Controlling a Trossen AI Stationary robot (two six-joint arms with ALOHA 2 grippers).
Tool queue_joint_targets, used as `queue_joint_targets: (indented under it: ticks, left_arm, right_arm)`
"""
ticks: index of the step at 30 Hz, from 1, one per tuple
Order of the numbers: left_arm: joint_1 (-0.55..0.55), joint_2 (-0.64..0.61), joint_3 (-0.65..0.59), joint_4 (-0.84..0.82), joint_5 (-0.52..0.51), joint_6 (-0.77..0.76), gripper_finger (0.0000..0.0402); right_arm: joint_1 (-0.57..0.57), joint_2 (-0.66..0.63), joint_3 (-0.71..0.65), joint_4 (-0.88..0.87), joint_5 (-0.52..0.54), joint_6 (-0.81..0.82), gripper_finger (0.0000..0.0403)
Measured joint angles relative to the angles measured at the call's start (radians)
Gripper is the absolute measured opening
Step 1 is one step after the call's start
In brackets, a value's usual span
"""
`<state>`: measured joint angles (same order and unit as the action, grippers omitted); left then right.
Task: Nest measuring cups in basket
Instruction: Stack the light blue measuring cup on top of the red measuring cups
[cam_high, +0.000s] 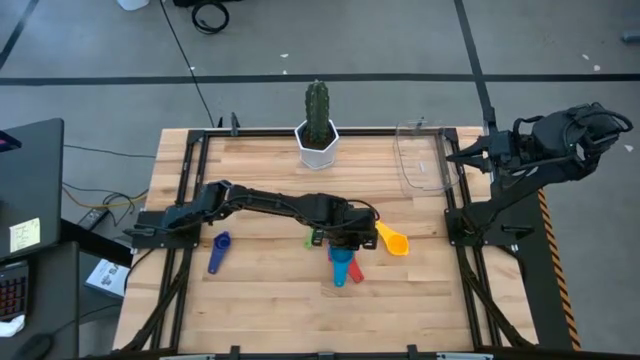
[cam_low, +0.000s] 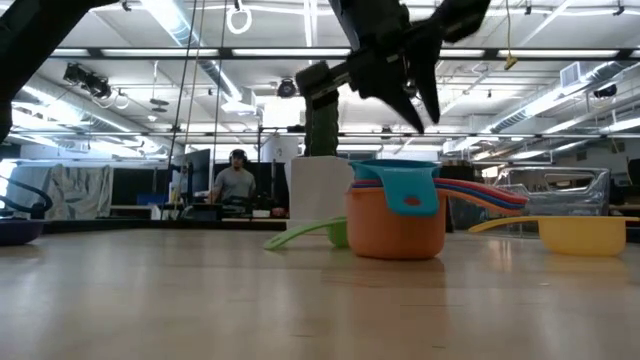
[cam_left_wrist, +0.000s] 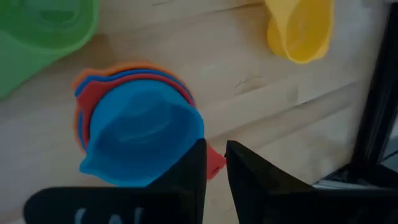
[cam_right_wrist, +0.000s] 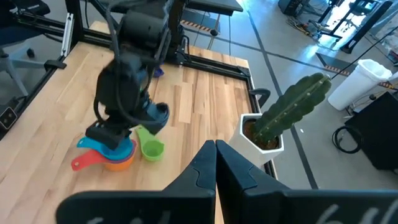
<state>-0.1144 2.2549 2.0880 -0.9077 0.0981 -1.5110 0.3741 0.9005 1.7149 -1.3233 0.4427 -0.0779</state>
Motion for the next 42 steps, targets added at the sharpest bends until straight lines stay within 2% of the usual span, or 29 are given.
queue_joint_targets:
  ticks: [2, 6, 9, 19, 38, 42]
  left_arm:
    - [0.000, -0.018, 0.000, 0.006, -0.014, 0.005, 0.0066]
    - [-0.016, -0.068, 0.000, -0.015, -0.061, 0.017, 0.0066]
    - [-0.045, -0.104, 0.002, -0.051, -0.109, 0.039, 0.0066]
    - [-0.057, -0.060, -0.001, -0.088, -0.280, 0.083, 0.0066]
    - [-0.041, 0.074, -0.002, -0.077, -0.332, 0.145, 0.0066]
    - [-0.040, 0.068, 0.004, -0.072, -0.382, 0.150, 0.0066]
  right_arm:
    - [0.000, 0.000, 0.000, -0.008, -0.009, 0.018, 0.0005]
    - [0.000, 0.001, -0.013, -0.058, -0.141, 0.080, 0.0005]
    - [0.000, 0.004, -0.070, -0.061, -0.188, 0.108, 0.0005]
    - [0.000, 0.005, -0.214, -0.006, -0.174, 0.103, 0.0005]
    - [0.000, -0.008, -0.223, 0.013, -0.177, 0.102, 0.0005]
    - [0.000, -0.007, -0.223, 0.013, -0.168, 0.103, 0.0005]
